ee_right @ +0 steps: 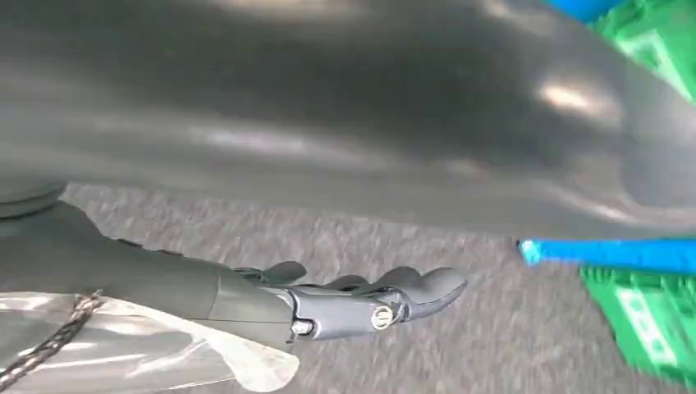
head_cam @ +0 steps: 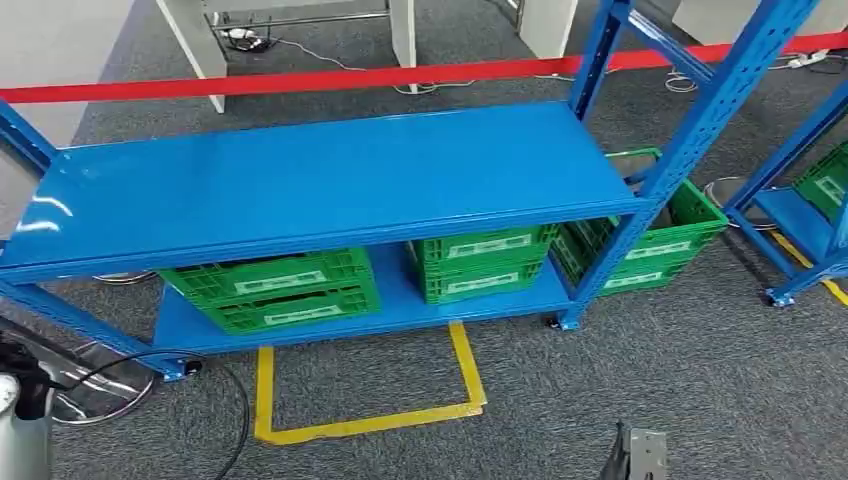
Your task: Take the parts from the cabinet and place them on the table.
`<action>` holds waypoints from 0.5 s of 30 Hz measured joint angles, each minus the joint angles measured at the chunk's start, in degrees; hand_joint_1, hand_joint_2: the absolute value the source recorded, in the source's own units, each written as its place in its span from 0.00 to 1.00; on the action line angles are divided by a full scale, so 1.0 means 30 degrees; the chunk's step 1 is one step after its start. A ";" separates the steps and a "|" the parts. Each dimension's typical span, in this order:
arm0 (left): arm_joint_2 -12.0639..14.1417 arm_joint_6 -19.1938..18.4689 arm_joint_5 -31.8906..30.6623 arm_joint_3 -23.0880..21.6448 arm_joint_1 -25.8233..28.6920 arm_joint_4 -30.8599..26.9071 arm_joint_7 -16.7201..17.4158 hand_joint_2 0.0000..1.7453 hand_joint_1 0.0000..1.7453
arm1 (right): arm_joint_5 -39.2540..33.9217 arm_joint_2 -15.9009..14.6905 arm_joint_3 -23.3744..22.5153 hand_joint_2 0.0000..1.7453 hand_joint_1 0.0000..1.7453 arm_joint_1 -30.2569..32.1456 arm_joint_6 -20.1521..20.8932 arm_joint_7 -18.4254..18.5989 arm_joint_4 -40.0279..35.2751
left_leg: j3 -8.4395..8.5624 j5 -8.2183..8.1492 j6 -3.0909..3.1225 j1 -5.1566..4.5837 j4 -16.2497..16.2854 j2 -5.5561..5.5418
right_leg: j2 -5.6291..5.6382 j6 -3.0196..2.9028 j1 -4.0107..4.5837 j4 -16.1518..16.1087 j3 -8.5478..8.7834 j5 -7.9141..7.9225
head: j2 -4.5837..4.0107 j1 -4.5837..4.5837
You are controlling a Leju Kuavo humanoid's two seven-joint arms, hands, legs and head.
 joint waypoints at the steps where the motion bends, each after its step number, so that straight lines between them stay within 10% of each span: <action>1: 0.0028 0.0000 0.0082 0.0000 0.0028 0.0007 0.0007 1.00 1.00 | -0.0007 0.0008 0.0000 0.00 0.00 -0.0009 0.0000 0.0000 0.0000 | -0.0118 -0.0899 -0.0143 0.0050 0.0376 -0.0053 | -0.0057 -0.0171 0.0036 0.0027 -0.0164 0.0217 | 0.0000 -0.0050; 4: 0.0153 0.0007 0.0235 0.0015 0.0011 0.0015 0.0000 1.00 1.00 | -0.0021 0.0045 0.0007 0.00 0.00 -0.0069 0.0000 0.0000 0.0000 | -0.0834 -0.4459 -0.0416 0.0125 0.4406 -0.0065 | -0.0088 -0.0372 0.0082 0.0063 -0.0750 0.0930 | 0.0000 -0.0145; 5: 0.0153 0.0007 0.0242 0.0015 0.0019 0.0022 -0.0007 1.00 1.00 | -0.0043 0.0045 0.0000 0.00 0.00 -0.0068 -0.0007 0.0000 0.0000 | -0.0941 -0.4730 -0.0461 0.0154 0.5590 -0.0067 | -0.0098 -0.0372 0.0102 0.0112 -0.1077 0.1161 | 0.0000 -0.0153; 8: 0.0160 0.0007 0.0337 0.0131 0.0038 0.0022 -0.0051 1.00 1.00 | -0.0145 0.0052 0.0000 0.00 0.00 -0.0048 -0.0073 0.0000 0.0000 | 0.0433 -0.3147 -0.0435 0.0215 0.4947 -0.0071 | -0.0102 -0.0301 0.0122 0.0366 -0.2117 0.1723 | 0.0000 -0.0160; 11: 0.0240 0.0007 0.0410 0.0233 -0.0024 0.0022 -0.0051 1.00 1.00 | -0.0182 0.0103 0.0000 0.00 0.00 -0.0065 -0.0094 0.0000 0.0000 | 0.3802 -0.3322 -0.0129 0.0117 -0.0047 -0.0173 | -0.0004 -0.0025 0.0220 0.0616 -0.2724 0.2141 | 0.0000 -0.0147; 15: 0.0277 0.0007 0.0468 0.0350 0.0044 0.0022 -0.0051 1.00 1.00 | -0.0181 0.0176 0.0000 0.00 0.00 0.0021 -0.0131 0.0000 0.0007 | 0.3437 -0.3076 0.0372 -0.0015 -0.0587 -0.0141 | -0.0008 0.0518 0.0145 0.0537 -0.3098 0.2879 | 0.0000 -0.0131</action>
